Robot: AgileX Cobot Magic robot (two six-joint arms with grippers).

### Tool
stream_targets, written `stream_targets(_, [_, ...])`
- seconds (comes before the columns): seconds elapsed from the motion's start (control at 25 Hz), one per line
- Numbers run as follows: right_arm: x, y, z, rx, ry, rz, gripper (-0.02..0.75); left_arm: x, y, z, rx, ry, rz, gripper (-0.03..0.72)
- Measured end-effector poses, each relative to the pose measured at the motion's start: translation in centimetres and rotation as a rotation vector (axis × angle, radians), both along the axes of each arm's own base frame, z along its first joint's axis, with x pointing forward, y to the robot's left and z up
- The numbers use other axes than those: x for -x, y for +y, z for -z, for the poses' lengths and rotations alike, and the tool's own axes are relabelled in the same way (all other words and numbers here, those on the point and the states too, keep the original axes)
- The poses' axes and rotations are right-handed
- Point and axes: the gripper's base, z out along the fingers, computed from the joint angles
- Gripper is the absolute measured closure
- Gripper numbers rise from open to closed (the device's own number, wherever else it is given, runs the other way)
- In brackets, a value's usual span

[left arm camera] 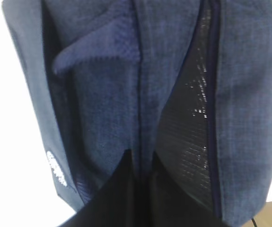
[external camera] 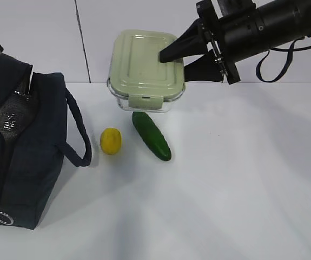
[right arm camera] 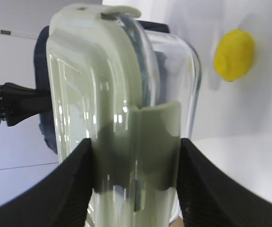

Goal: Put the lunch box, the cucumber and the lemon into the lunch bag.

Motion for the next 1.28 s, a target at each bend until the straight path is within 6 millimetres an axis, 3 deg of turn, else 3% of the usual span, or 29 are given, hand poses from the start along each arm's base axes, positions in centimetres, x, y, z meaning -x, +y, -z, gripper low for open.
stream_targets(0.28, [0.7,1.8,-0.2,0.002,0.02,-0.047,0.353,-0.2,-0.2,-0.1,0.005,-0.021,0.001,0.694])
stream_targets(0.68, [1.0,2.9,-0.4,-0.035,0.031,-0.064,0.353,-0.7,-3.7,1.9,-0.004,0.02,0.101,0.694])
stream_targets(1.28, [2.2,5.4,-0.4,-0.033,0.031,-0.131,0.353,-1.5,-5.4,2.9,0.065,0.002,0.103,0.694])
